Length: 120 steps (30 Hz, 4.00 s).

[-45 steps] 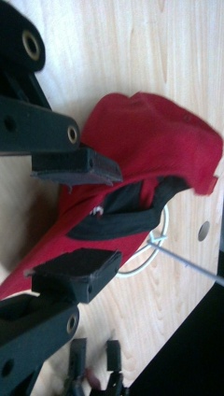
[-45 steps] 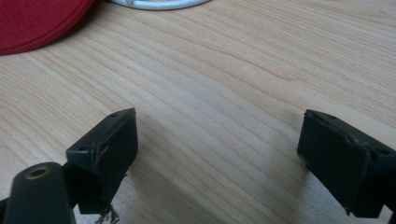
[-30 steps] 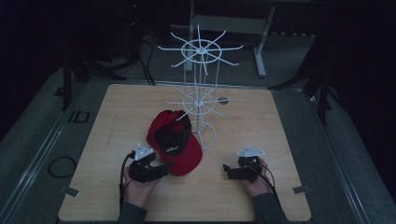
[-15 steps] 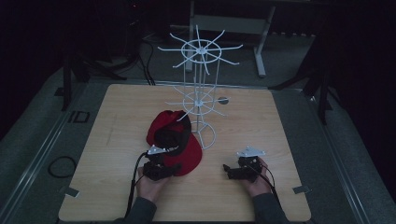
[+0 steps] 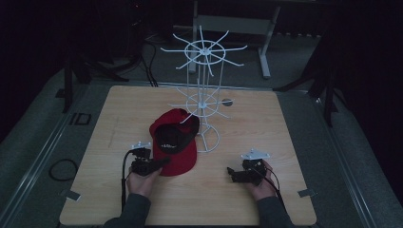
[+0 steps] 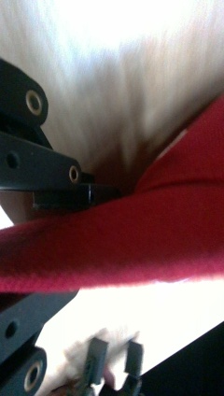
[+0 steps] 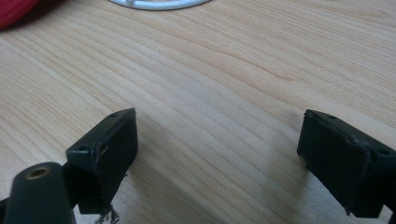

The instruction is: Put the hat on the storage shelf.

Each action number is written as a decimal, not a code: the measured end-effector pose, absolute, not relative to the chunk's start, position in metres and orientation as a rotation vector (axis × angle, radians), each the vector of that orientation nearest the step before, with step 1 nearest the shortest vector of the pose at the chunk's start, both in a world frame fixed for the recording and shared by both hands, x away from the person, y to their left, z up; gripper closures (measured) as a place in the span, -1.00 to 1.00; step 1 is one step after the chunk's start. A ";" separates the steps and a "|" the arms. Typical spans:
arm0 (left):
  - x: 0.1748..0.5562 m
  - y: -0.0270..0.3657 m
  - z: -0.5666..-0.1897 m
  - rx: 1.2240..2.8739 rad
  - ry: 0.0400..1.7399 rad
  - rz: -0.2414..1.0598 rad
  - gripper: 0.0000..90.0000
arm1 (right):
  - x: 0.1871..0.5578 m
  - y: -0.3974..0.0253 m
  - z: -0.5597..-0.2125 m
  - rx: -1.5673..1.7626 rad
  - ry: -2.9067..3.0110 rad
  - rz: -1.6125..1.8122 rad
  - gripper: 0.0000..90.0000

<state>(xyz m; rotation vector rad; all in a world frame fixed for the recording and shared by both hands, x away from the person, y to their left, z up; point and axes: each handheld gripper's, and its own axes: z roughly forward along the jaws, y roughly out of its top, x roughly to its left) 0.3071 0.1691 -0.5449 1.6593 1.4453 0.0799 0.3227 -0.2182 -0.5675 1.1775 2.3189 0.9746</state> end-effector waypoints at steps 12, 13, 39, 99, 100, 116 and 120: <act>0.307 0.196 -0.526 1.567 1.466 0.214 0.88 | 0.323 -0.218 -0.567 1.177 2.319 0.975 -0.73; 0.307 0.196 -0.526 1.567 1.466 0.214 0.88 | 0.323 -0.218 -0.567 1.177 2.319 0.975 -0.73; 0.303 0.228 -0.476 1.433 1.437 0.426 0.88 | 0.323 -0.218 -0.568 1.177 2.318 0.976 -0.73; 0.304 0.231 -0.391 1.281 1.292 0.598 0.88 | 0.323 -0.218 -0.567 1.177 2.317 0.976 -0.73; 0.304 0.232 -0.391 1.278 1.294 0.601 0.88 | 0.323 -0.218 -0.567 1.177 2.317 0.976 -0.73; 0.299 0.237 -0.374 1.232 1.261 0.633 0.88 | 0.323 -0.218 -0.567 1.178 2.317 0.975 -0.73; 0.298 0.236 -0.371 1.221 1.251 0.635 0.88 | 0.323 -0.218 -0.567 1.178 2.317 0.975 -0.73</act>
